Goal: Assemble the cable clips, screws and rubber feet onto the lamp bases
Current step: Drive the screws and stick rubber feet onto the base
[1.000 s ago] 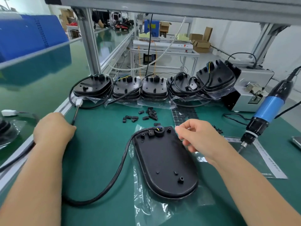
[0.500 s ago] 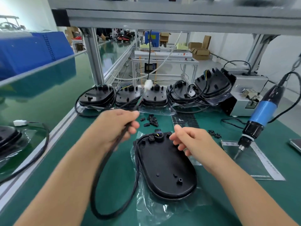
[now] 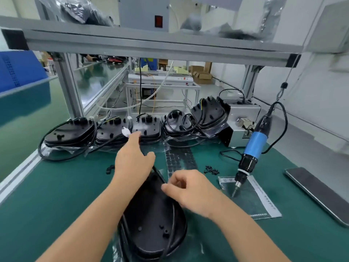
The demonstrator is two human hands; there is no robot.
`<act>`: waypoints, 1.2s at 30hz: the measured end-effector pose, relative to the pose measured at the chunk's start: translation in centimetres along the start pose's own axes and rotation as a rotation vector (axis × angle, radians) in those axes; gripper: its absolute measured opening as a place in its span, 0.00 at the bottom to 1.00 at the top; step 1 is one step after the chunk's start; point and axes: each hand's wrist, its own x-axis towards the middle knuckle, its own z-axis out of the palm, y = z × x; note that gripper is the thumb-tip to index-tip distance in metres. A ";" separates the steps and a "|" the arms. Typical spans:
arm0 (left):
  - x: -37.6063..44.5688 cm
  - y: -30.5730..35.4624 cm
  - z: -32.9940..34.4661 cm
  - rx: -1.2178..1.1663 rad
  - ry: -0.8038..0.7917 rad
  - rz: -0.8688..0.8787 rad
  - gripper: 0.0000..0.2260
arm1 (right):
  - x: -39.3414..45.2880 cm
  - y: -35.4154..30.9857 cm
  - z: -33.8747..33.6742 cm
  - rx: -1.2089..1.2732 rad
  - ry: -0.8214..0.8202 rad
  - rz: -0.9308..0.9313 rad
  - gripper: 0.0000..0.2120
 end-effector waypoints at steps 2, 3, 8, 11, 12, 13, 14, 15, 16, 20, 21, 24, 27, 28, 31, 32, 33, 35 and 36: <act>-0.1 -0.2 -1.1 0.284 -0.044 0.171 0.07 | 0.2 0.3 0.4 -0.097 0.032 -0.015 0.12; -0.1 -0.4 -1.6 0.414 -0.066 0.203 0.10 | 0.2 0.4 0.6 -0.137 0.046 -0.021 0.11; -0.9 -3.6 -4.1 0.840 -0.182 0.215 0.31 | 0.3 0.7 1.6 -0.234 0.097 0.002 0.14; -0.7 -4.9 -5.0 0.779 -0.312 0.137 0.38 | 0.7 0.6 2.0 -0.313 0.031 0.094 0.23; -0.6 -5.1 -5.1 0.775 -0.338 0.127 0.39 | 0.9 0.7 2.1 -0.336 0.010 0.117 0.24; -0.5 -5.3 -5.0 0.780 -0.351 0.129 0.40 | 1.0 0.7 2.2 -0.348 -0.006 0.134 0.26; -0.6 -5.4 -4.9 0.772 -0.356 0.138 0.40 | 1.0 0.8 2.3 -0.348 -0.018 0.147 0.27; -0.8 -5.6 -4.8 0.750 -0.352 0.146 0.41 | 1.1 0.8 2.4 -0.338 -0.026 0.159 0.28; -0.9 -5.7 -4.6 0.715 -0.340 0.144 0.40 | 1.2 0.9 2.4 -0.323 -0.032 0.169 0.29; -1.4 -5.6 -4.2 0.605 -0.274 0.129 0.39 | 1.6 0.8 2.4 -0.294 -0.056 0.177 0.29; -1.6 -5.6 -4.0 0.589 -0.247 0.121 0.39 | 1.7 0.7 2.3 -0.278 -0.071 0.187 0.29; -2.2 -5.5 -3.8 0.517 -0.166 0.088 0.38 | 2.0 0.7 2.2 -0.172 -0.115 0.251 0.30; -3.1 -5.4 -3.7 0.366 -0.086 0.071 0.36 | 2.2 0.8 2.4 -0.064 -0.122 0.288 0.33; -3.5 -5.4 -3.7 0.282 -0.058 0.053 0.34 | 2.2 0.7 2.4 -0.010 -0.111 0.288 0.32; -4.6 -5.7 -3.7 0.000 -0.017 -0.056 0.36 | 2.2 0.0 2.7 0.111 -0.027 0.228 0.31; -4.9 -5.9 -3.8 -0.087 -0.002 -0.091 0.37 | 2.2 -0.3 3.0 0.136 0.011 0.194 0.31; -5.2 -6.2 -4.0 -0.175 0.017 -0.122 0.38 | 2.3 -0.6 3.5 0.163 0.050 0.161 0.31; -5.5 -6.7 -5.0 -0.425 0.032 -0.202 0.36 | 2.5 -1.5 4.6 0.248 0.103 0.106 0.30; -5.6 -6.9 -5.7 -0.578 0.006 -0.239 0.34 | 2.7 -2.0 5.1 0.299 0.109 0.086 0.30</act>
